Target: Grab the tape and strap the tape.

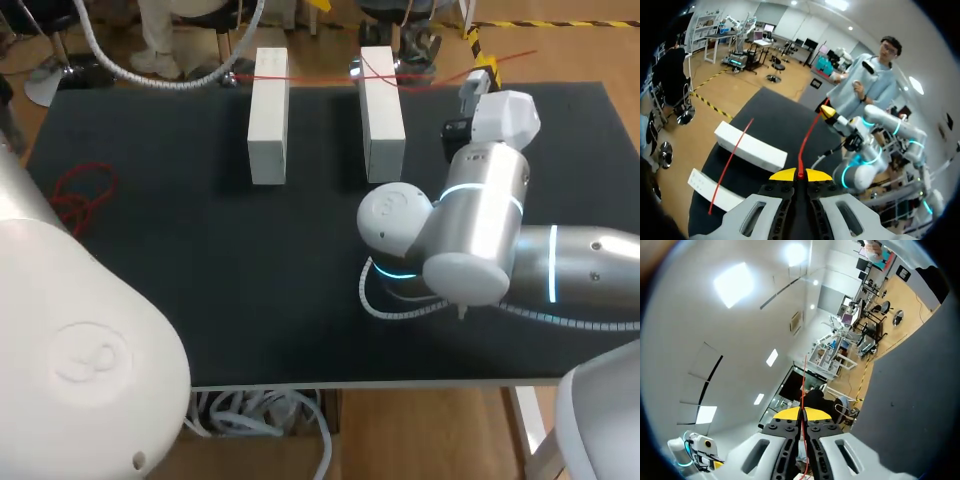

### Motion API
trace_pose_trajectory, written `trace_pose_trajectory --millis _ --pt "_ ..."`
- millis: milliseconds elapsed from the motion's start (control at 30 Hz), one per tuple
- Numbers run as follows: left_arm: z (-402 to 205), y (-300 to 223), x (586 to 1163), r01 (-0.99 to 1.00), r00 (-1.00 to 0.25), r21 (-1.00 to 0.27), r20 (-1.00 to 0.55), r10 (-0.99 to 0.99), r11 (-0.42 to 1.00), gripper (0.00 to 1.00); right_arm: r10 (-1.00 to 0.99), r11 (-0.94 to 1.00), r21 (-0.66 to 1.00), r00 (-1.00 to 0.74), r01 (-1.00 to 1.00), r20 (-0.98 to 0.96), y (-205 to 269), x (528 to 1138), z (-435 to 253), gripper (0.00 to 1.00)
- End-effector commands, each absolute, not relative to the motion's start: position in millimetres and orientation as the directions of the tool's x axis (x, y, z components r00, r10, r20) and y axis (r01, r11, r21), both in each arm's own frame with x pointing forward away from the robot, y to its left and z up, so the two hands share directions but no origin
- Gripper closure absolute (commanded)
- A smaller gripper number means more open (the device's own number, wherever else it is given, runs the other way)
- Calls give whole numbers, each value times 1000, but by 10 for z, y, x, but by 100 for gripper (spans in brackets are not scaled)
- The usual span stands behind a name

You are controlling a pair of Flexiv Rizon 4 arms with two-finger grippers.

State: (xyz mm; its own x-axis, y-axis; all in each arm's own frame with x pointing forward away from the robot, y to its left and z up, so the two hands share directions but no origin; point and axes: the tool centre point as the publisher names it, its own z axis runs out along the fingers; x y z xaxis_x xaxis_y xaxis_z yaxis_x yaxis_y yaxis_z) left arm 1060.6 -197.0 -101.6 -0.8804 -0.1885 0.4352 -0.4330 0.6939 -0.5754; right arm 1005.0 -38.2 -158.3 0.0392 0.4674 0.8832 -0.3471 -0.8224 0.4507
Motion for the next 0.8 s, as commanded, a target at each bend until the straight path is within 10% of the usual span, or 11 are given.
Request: trace_pose_trajectory --millis 33,800 --pt "-916 -2008 10496 -389 -895 -366 368 -253 846 100 474 -819 458 44 -344 880 -363 10098 -1546 100" --pt "-873 -2004 10399 -239 -969 -511 77 -233 826 100 511 -812 458 -60 -361 858 -226 10196 -1533 100"
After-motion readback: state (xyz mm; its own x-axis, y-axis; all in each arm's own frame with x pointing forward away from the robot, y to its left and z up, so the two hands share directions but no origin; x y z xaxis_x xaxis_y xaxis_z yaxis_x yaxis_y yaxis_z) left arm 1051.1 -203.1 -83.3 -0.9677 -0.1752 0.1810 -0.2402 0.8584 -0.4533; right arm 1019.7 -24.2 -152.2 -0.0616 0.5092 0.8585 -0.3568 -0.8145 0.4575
